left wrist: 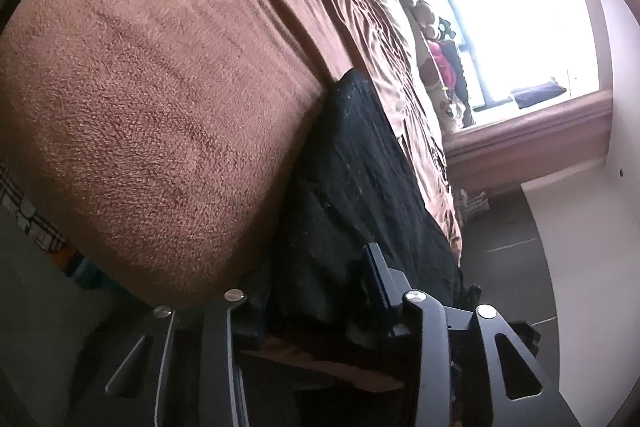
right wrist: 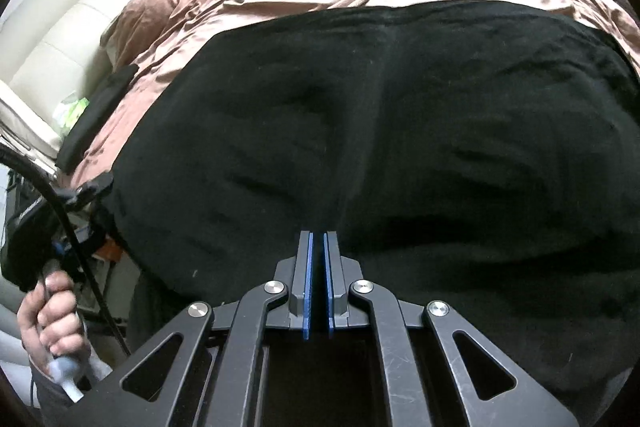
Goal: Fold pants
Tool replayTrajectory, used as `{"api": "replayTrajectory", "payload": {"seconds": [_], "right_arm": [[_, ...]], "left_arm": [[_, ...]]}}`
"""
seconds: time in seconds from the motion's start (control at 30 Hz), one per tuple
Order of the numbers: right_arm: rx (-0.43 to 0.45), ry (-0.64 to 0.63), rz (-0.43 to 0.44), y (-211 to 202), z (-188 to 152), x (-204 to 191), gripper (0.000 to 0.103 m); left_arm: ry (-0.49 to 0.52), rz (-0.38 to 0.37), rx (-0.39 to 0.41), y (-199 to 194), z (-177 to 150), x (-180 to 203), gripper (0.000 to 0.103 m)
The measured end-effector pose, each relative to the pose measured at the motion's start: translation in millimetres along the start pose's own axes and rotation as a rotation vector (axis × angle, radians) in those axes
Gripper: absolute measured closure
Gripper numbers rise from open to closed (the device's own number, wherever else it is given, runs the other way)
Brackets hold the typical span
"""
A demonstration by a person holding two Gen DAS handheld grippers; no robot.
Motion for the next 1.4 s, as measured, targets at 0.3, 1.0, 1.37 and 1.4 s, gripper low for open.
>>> {"api": "replayTrajectory", "payload": {"seconds": [0.3, 1.0, 1.37, 1.4], "right_arm": [[-0.038, 0.04, 0.078, -23, 9, 10, 0.101], [-0.049, 0.032, -0.057, 48, 100, 7, 0.103], [-0.045, 0.017, -0.095, 77, 142, 11, 0.103], [-0.045, 0.017, -0.1, 80, 145, 11, 0.103]], "left_arm": [[0.001, 0.009, 0.017, 2, 3, 2, 0.062], [-0.091, 0.023, 0.081, 15, 14, -5, 0.062], [-0.09, 0.057, 0.099, 20, 17, -7, 0.062], [-0.089, 0.058, 0.101, 20, 17, -7, 0.062]]}}
Point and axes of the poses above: each gripper's, at about its wrist camera, not at the fingertips, and y roughly the way its jaws point, x to its right, z to its top, the point moved 9 cm from there along y, roughly the way its jaws point, and after that the axes turned 13 degrees about -z, right-handed, at the moved point
